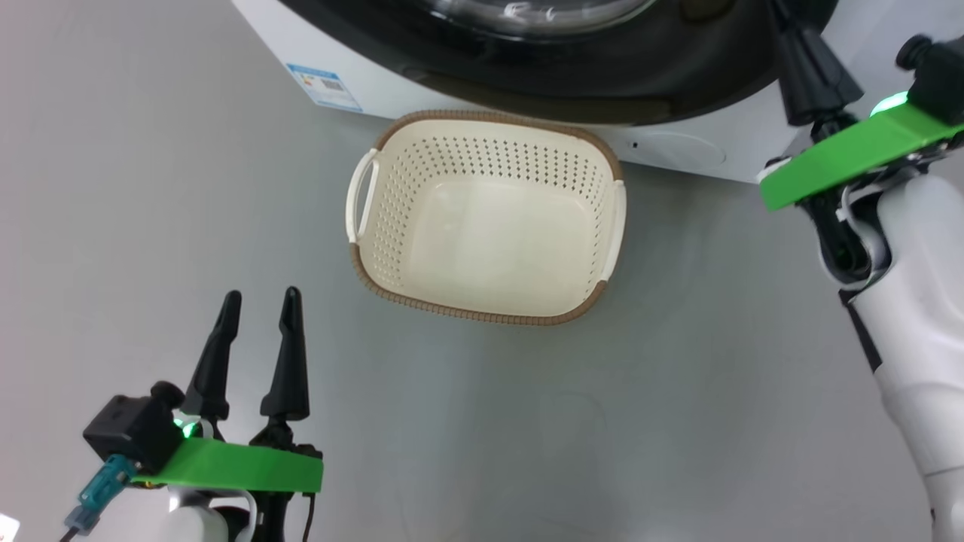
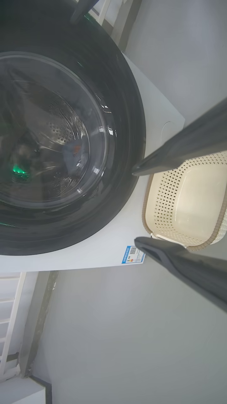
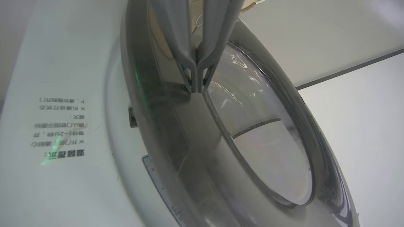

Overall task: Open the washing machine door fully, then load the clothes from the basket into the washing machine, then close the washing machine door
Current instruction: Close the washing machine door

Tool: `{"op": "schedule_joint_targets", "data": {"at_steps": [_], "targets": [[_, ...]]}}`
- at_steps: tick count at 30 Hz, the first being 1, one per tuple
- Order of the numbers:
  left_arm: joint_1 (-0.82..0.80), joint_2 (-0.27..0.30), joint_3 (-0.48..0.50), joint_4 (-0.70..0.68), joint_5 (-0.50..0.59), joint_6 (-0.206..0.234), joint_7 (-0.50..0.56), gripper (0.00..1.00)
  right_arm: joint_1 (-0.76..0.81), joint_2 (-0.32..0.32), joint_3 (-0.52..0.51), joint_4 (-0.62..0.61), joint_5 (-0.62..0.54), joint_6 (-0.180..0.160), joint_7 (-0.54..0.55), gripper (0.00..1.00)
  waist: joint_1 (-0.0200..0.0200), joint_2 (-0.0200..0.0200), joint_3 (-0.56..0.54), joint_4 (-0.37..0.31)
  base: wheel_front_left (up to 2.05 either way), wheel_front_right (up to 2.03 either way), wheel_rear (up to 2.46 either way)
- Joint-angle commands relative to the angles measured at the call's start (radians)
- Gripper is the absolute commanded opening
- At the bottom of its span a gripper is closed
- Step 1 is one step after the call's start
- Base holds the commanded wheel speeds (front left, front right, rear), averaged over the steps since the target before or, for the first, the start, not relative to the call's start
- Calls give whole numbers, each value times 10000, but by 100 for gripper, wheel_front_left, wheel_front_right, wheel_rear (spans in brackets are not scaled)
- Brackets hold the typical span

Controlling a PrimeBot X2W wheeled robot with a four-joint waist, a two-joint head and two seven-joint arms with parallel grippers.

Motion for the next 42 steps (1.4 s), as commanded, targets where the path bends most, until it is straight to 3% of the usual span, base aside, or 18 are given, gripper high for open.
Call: {"op": "schedule_joint_targets", "data": {"at_steps": [1,15,28,32,33,34,35,42], "targets": [[-197,173,308,-279,-26,-23,-65,100,-172,49,35,-163,-61,14,-48,0,0,0,134,123,0,0,0],[-486,173,145,-433,-52,-23,-65,100,-1241,-48,-495,234,-111,14,-48,0,0,0,613,208,0,0,0],[-316,173,459,-12,248,-23,-65,100,348,199,421,-89,-27,14,-48,1,0,0,-112,-356,0,0,0],[-231,173,634,236,466,-23,-65,100,934,281,549,-237,75,14,-48,50,0,0,-438,-600,0,0,0],[-220,173,686,315,524,-23,-65,100,1088,301,563,-273,88,14,-48,85,0,0,-524,-664,0,0,0],[-220,173,686,315,524,-23,-65,100,1088,301,563,-273,88,14,-48,85,0,0,-524,-664,0,0,0],[-208,173,739,397,595,-23,-65,100,1249,323,581,-295,90,14,-48,100,0,0,-615,-733,0,0,0],[-16,173,1234,965,1113,-23,-65,100,2542,504,618,-499,108,14,-48,100,0,0,-1445,-1385,0,0,0]]}}
